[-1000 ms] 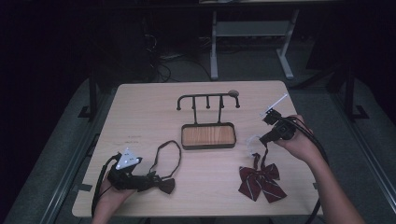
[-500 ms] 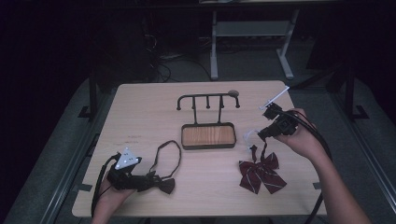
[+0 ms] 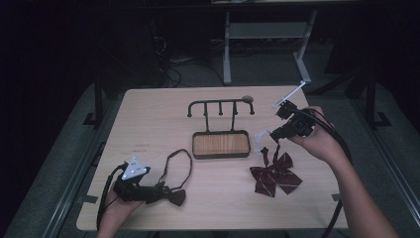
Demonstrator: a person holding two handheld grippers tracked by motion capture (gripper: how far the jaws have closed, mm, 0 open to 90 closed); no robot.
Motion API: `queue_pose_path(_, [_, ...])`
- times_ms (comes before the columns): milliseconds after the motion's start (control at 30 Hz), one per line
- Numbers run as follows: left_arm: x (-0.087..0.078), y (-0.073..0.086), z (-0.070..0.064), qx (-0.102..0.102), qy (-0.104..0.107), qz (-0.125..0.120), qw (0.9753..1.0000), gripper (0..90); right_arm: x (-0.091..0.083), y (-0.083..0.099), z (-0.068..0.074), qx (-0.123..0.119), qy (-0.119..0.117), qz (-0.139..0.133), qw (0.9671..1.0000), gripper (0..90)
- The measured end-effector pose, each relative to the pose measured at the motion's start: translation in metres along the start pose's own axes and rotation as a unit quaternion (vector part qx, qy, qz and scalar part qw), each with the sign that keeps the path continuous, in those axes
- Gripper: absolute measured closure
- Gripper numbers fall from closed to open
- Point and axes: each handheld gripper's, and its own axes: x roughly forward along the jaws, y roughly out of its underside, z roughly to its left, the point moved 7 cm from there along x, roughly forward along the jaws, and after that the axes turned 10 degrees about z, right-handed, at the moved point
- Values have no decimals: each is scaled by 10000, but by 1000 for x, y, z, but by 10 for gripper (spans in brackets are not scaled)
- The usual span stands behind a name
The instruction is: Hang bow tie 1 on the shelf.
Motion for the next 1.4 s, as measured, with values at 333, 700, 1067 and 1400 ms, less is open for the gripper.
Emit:
queue_pose_path(333, [0,0,1,-9,13,-17,10000,257,-15,-15,3,-75,94,-55,9999,841])
queue_pose_path(700, [0,1,3,-9,4,-6,10000,257,-28,-28,6,-155,160,-162,9996,842])
queue_pose_path(1067, [-1,0,4,8,-6,-17,10000,257,-33,-40,8,-213,194,-214,9994,841])
queue_pose_path(1400, [-1,0,4,30,9,0,10000,256,-40,-48,9,-219,251,-248,9991,841])
